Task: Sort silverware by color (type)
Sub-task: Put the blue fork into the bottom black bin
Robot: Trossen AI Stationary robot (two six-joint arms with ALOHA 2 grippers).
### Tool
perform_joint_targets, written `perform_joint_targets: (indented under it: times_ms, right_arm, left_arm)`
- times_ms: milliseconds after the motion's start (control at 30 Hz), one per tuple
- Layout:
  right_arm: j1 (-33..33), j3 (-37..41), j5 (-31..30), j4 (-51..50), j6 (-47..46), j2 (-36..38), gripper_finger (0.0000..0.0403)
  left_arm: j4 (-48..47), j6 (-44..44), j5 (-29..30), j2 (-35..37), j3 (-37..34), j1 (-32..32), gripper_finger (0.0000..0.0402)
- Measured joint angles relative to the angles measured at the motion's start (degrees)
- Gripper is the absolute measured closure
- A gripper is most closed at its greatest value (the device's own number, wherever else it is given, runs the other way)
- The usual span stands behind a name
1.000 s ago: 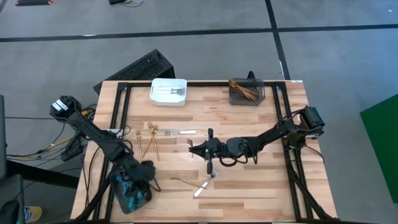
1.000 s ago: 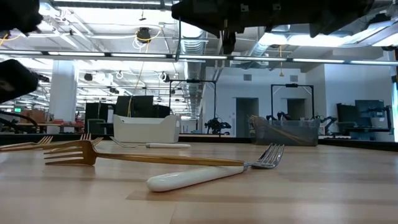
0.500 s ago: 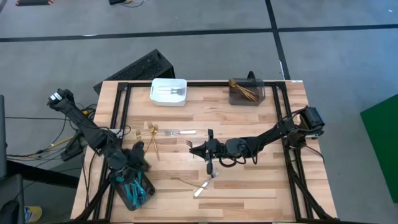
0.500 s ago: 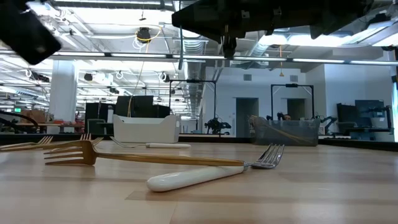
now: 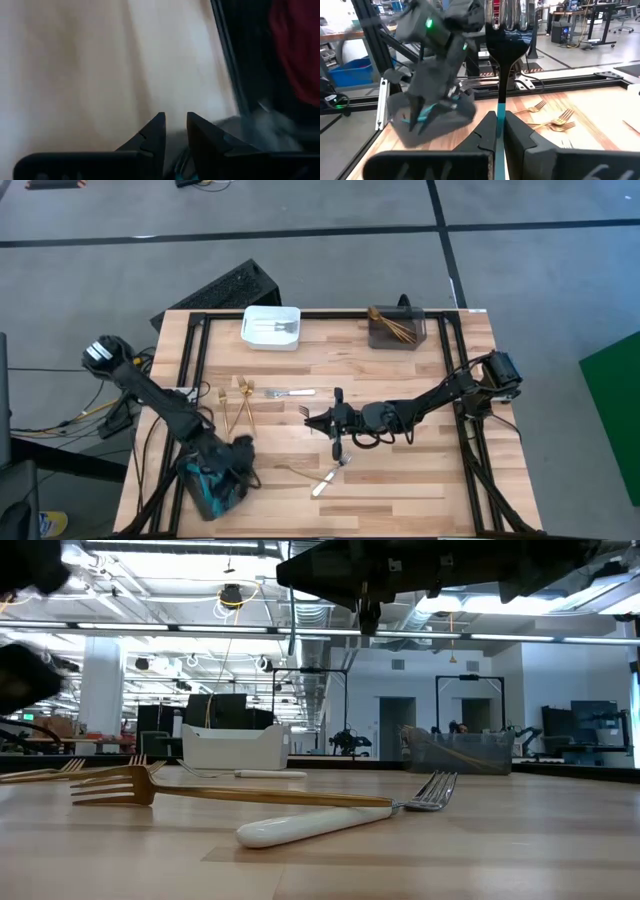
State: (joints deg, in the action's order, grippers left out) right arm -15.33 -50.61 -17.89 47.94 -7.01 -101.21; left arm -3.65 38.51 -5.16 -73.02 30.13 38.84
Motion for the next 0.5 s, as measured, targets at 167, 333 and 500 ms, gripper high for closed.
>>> perform_joint_targets:
  times_ms: [167, 333, 500]
  right_arm:
    - [0.00, 0.00, 0.00, 0.02, 0.02, 0.00, 0.0369]
    - [0.07, 0.00, 0.00, 0.09, 0.13, 0.00, 0.0369]
    - [0.07, 0.00, 0.00, 0.07, 0.01, -0.02, 0.0369]
  left_arm:
    - [0.73, 8.44, -14.03, -5.10, 0.34, 2.85, 0.0336]
    - [0.41, 9.13, -16.65, -5.04, 0.29, 4.30, 0.0354]
    - [-4.41, 7.65, -14.53, -2.22, 0.35, 3.95, 0.0380]
